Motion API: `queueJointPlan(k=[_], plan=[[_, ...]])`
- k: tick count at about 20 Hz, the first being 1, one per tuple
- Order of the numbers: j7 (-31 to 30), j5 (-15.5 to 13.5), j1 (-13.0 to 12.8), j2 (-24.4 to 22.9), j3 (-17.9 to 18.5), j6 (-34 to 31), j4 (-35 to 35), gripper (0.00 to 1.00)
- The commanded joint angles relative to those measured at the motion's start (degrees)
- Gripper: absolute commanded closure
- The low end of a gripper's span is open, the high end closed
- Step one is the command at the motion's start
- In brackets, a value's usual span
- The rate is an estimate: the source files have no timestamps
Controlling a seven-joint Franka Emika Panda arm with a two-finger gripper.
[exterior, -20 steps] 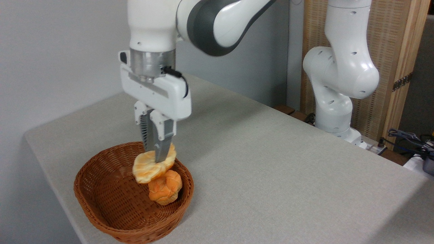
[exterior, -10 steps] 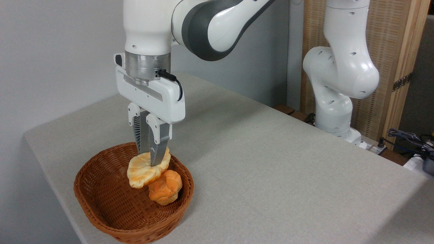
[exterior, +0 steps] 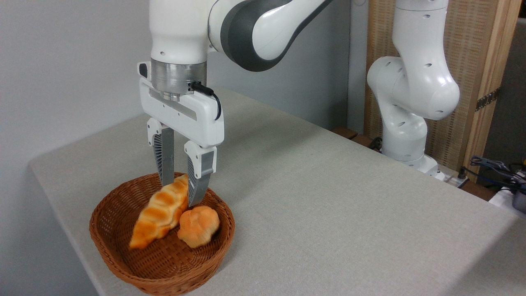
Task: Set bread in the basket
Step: 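Lower the croissant into the basket beside the bun and open gripper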
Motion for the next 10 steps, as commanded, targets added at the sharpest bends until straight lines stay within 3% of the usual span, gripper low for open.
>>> queueJointPlan(k=[1, 6, 10], plan=[[0.78, -0.75, 0.65, -1.59, 1.15, -6.38, 2.53, 0.0], [1.31, -0.22, 0.66, -3.08, 4.49, -15.18, 6.22, 0.0], [1.84, -0.22, 0.57, -3.17, 6.69, -17.65, 6.32, 0.0]])
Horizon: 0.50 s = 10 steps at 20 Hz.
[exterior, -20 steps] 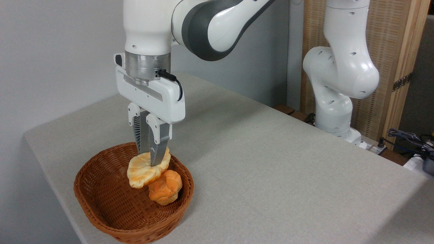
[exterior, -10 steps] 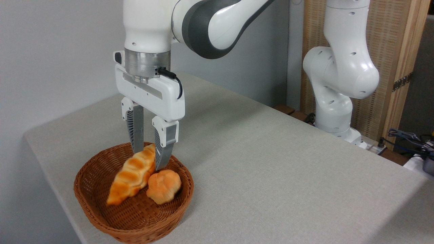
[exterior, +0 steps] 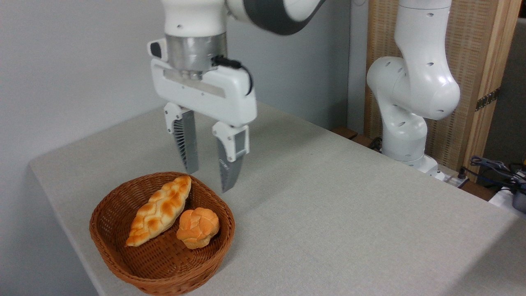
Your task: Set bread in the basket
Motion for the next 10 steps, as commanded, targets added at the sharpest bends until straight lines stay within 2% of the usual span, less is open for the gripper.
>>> queueJointPlan(k=[1, 4, 10], plan=[[1.41, -0.23, -0.35, -0.09, 1.76, -3.04, 0.68, 0.0], [1.76, -0.23, -0.35, -0.09, 1.76, -5.23, 0.68, 0.0], [7.3, -0.84, -0.27, 0.26, 1.76, -5.94, 0.68, 0.0]])
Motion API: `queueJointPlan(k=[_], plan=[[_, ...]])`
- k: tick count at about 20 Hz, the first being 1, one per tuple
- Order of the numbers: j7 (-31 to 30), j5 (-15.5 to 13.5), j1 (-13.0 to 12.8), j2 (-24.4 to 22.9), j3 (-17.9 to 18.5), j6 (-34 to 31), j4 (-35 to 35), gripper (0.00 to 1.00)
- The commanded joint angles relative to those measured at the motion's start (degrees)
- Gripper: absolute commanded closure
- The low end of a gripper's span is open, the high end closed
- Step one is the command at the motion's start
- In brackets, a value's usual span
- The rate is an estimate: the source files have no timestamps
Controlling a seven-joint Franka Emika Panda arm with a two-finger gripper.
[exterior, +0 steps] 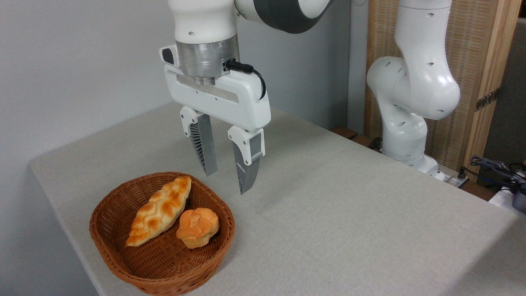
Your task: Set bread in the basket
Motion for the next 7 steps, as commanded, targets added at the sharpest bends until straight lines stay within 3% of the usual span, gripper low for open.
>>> queueJointPlan(k=[1, 7], plan=[[2.56, -0.93, -0.14, -0.13, 0.42, -1.14, 0.52, 0.0], [2.83, -1.11, -0.14, -0.04, 0.42, -0.62, 0.52, 0.0]])
